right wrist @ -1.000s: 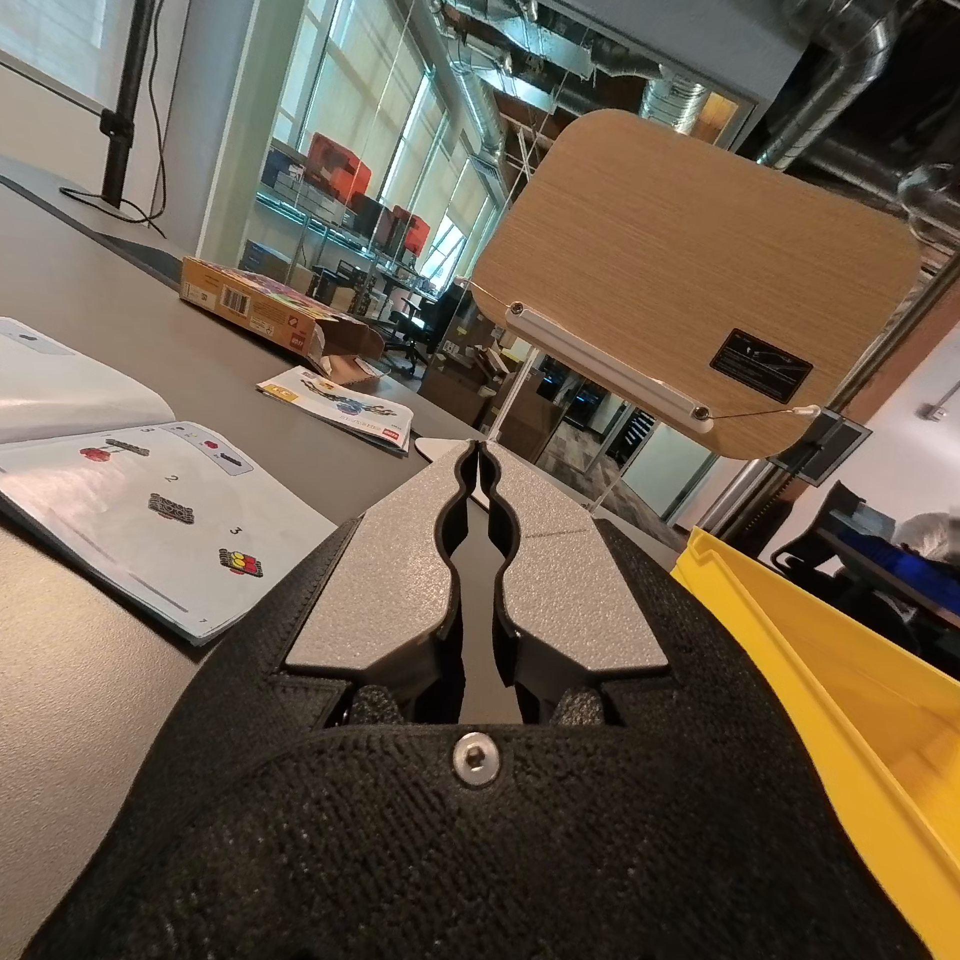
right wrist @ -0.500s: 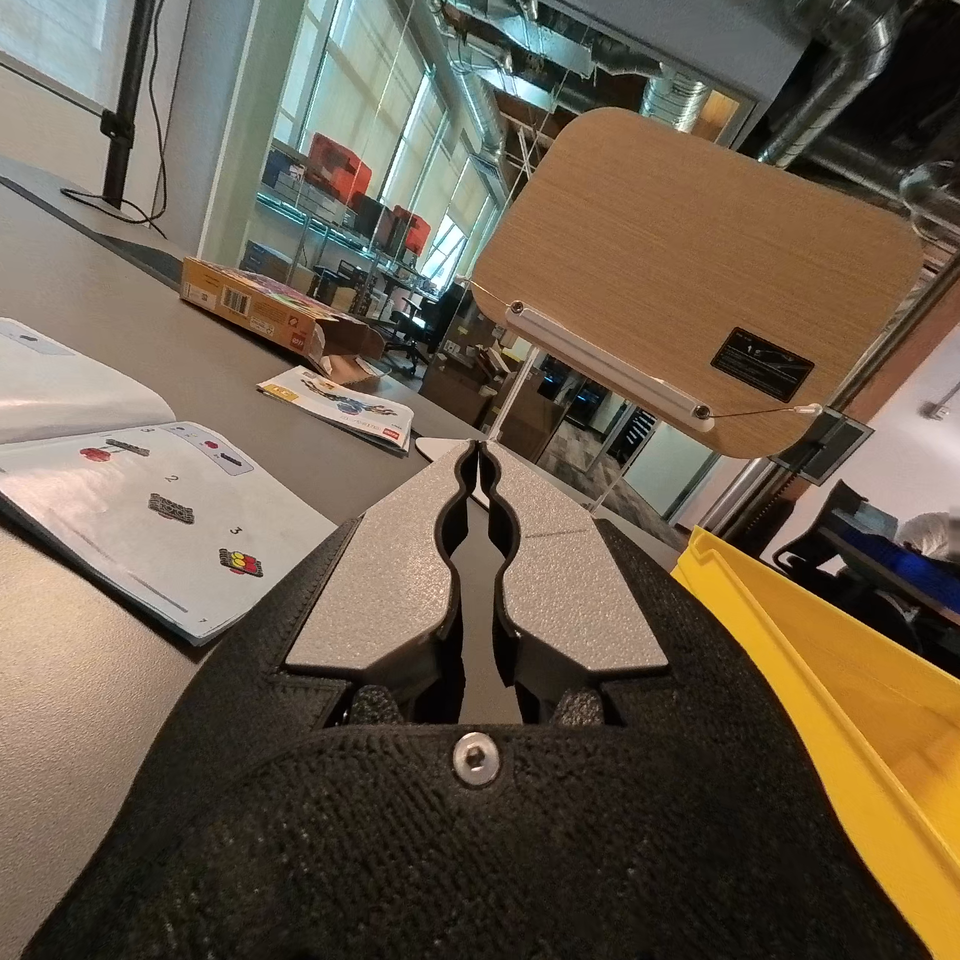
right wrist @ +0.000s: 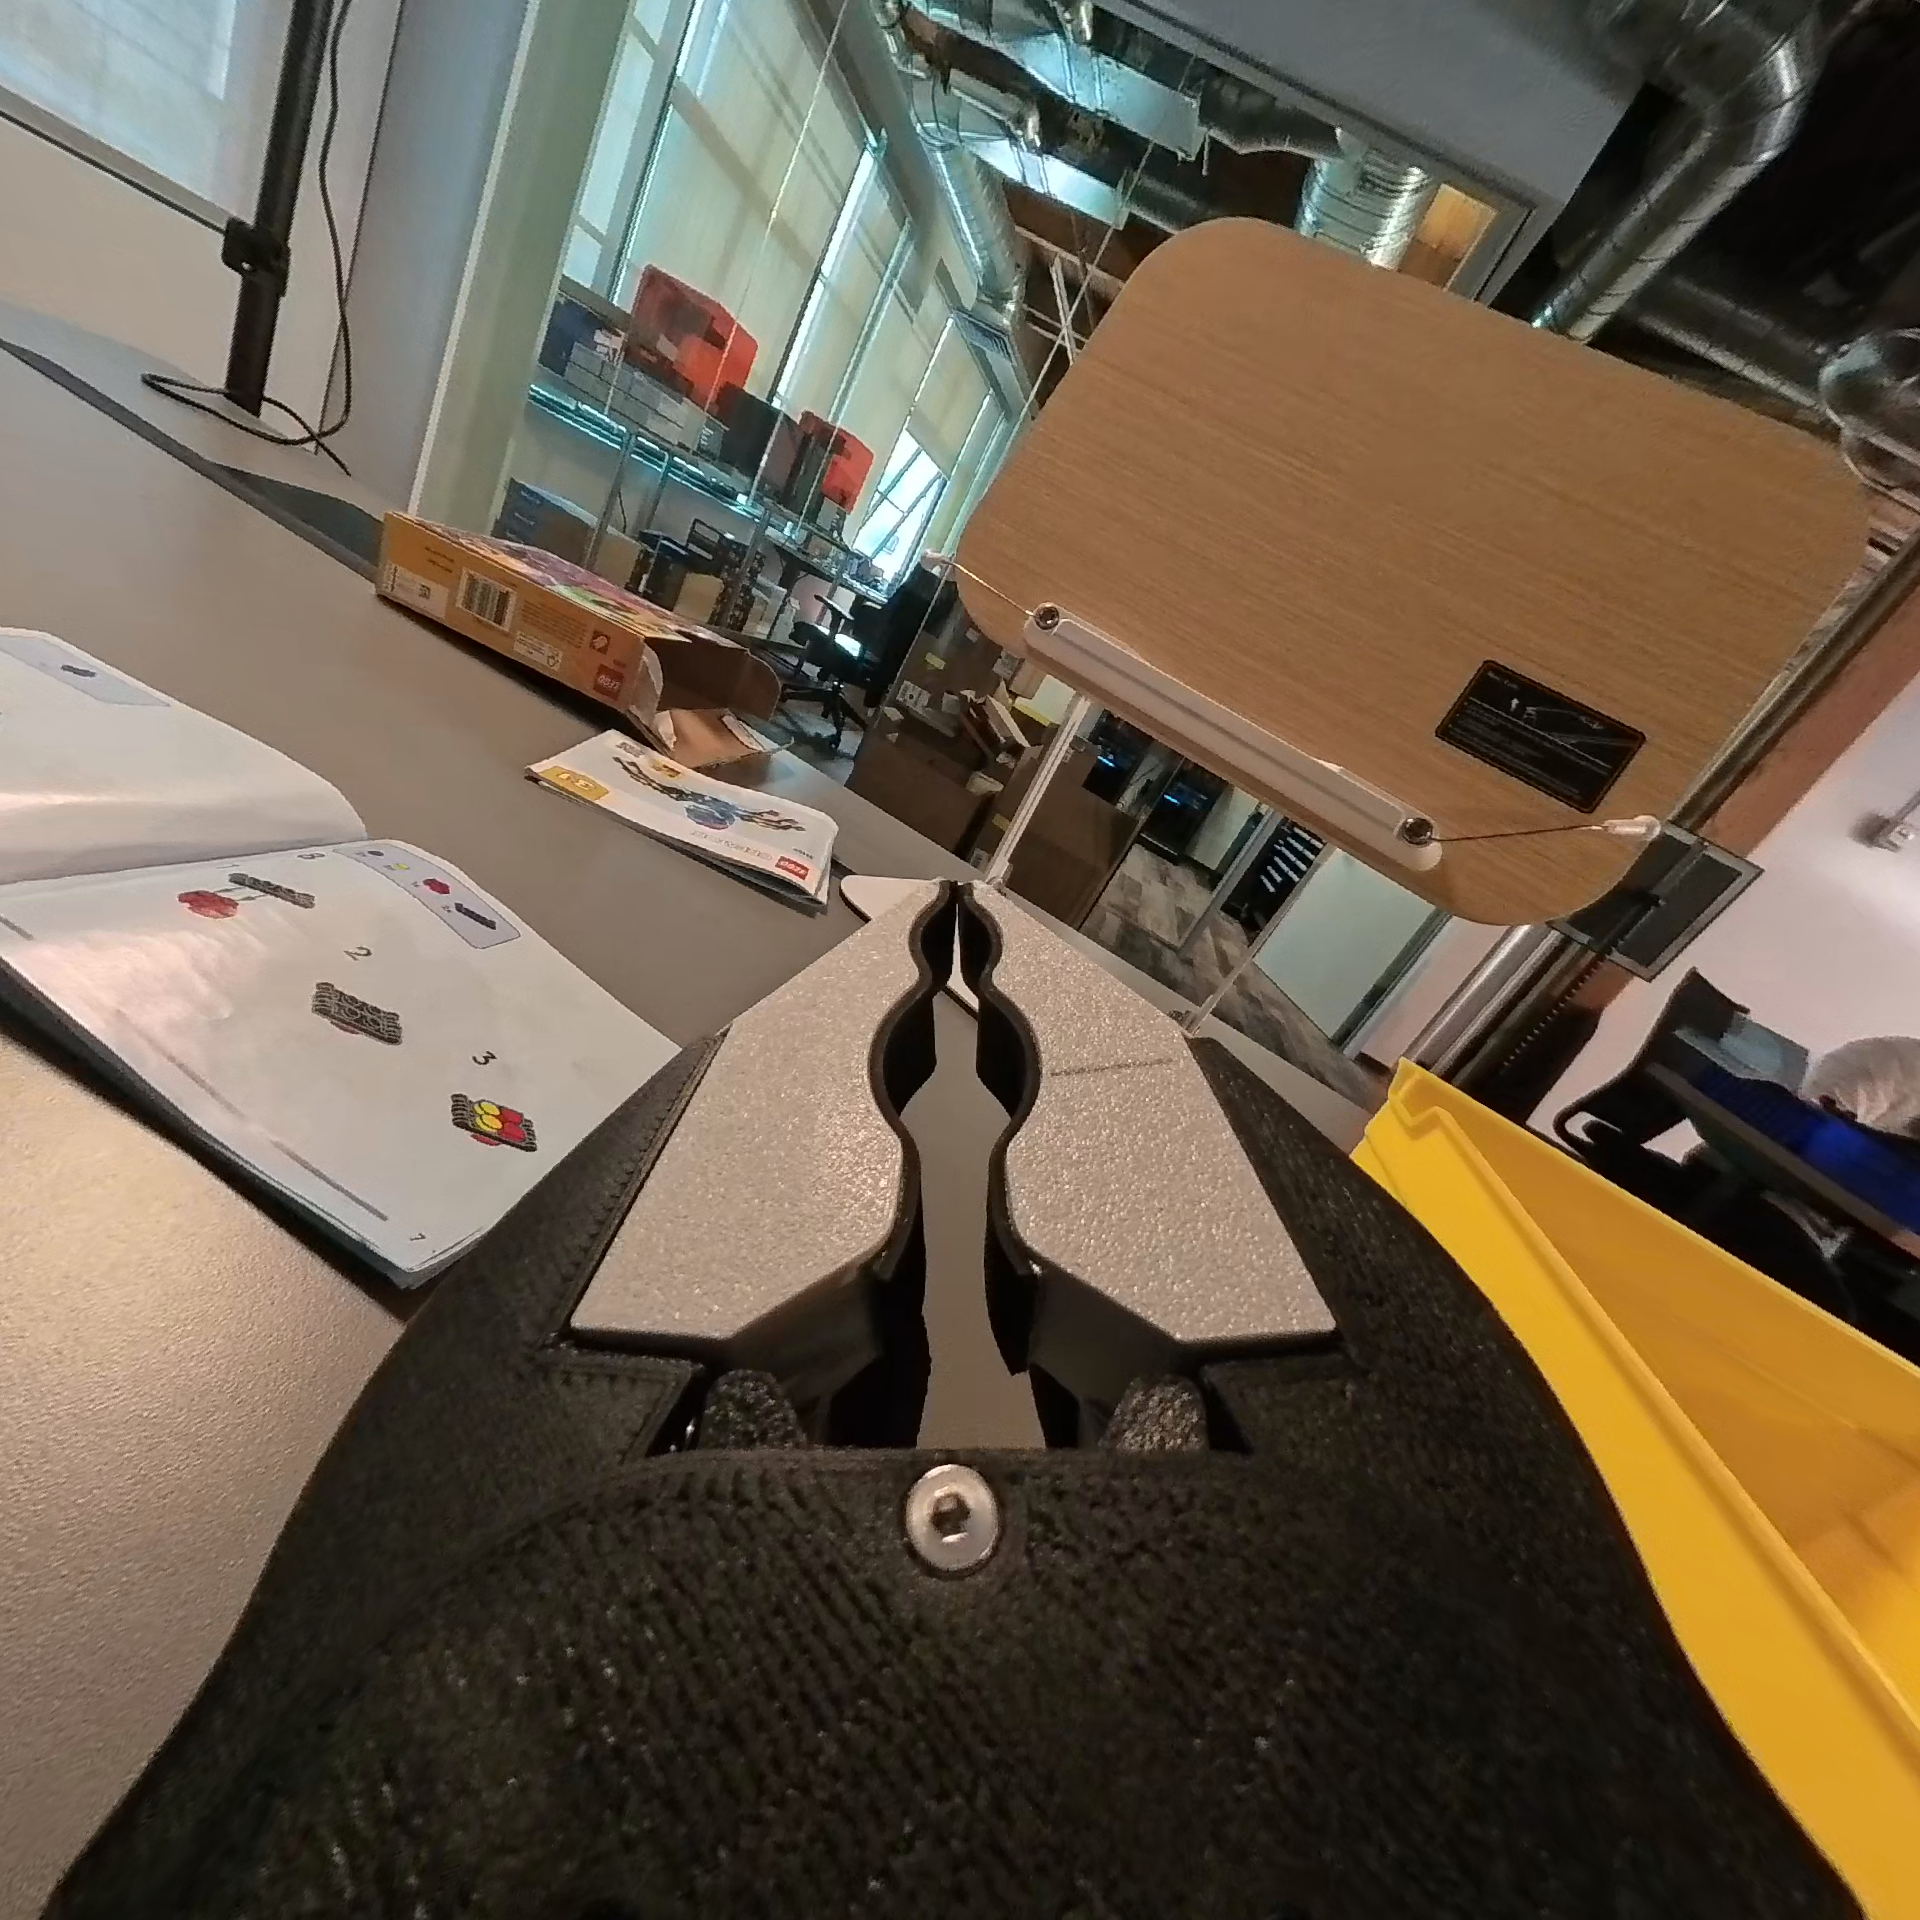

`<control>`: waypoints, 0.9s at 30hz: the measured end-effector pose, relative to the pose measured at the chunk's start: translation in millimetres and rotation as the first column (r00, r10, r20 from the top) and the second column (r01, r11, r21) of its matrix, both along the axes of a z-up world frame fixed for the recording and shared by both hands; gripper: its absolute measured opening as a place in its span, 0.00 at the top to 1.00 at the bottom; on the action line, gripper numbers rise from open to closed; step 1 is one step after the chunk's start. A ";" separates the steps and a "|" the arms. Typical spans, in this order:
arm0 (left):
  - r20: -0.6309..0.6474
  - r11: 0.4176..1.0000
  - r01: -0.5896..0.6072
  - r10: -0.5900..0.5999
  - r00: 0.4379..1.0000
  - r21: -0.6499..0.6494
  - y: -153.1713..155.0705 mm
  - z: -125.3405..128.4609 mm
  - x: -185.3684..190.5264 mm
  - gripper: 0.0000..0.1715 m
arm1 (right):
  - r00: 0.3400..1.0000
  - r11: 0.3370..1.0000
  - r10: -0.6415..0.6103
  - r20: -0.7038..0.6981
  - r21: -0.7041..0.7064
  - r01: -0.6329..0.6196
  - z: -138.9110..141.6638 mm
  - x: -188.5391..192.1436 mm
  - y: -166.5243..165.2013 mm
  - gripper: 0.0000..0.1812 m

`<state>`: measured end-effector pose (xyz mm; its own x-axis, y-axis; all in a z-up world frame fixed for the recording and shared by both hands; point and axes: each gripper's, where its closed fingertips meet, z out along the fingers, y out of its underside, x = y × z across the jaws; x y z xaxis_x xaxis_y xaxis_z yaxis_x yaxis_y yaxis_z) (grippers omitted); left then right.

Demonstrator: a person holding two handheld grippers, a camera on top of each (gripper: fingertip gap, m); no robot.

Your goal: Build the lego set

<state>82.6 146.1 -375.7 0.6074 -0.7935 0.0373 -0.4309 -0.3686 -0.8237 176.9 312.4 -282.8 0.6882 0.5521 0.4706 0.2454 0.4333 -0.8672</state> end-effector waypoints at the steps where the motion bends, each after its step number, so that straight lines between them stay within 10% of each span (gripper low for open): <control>1: -0.016 1.000 0.002 -0.002 1.000 -0.027 -1.0 -4.4 -0.6 0.74 | 1.000 1.000 0.000 0.001 0.001 0.000 0.1 -0.2 -0.1 1.00; 14: -0.054 0.996 -0.018 0.014 0.998 -0.088 -2.4 -14.8 -8.3 0.89 | 1.000 1.000 -0.003 -0.003 -0.003 0.003 0.3 0.9 0.9 1.00; 24: -0.129 0.995 -0.094 0.092 0.987 -0.016 1.4 -15.4 -57.1 0.89 | 0.999 1.000 0.019 0.034 0.000 -0.019 -3.0 -4.7 -0.7 1.00; 27: -0.086 0.993 -0.112 0.108 0.990 -0.048 2.8 -14.0 -61.0 0.77 | 0.982 0.989 0.146 0.119 -0.033 -0.143 -14.1 -20.2 -13.0 1.00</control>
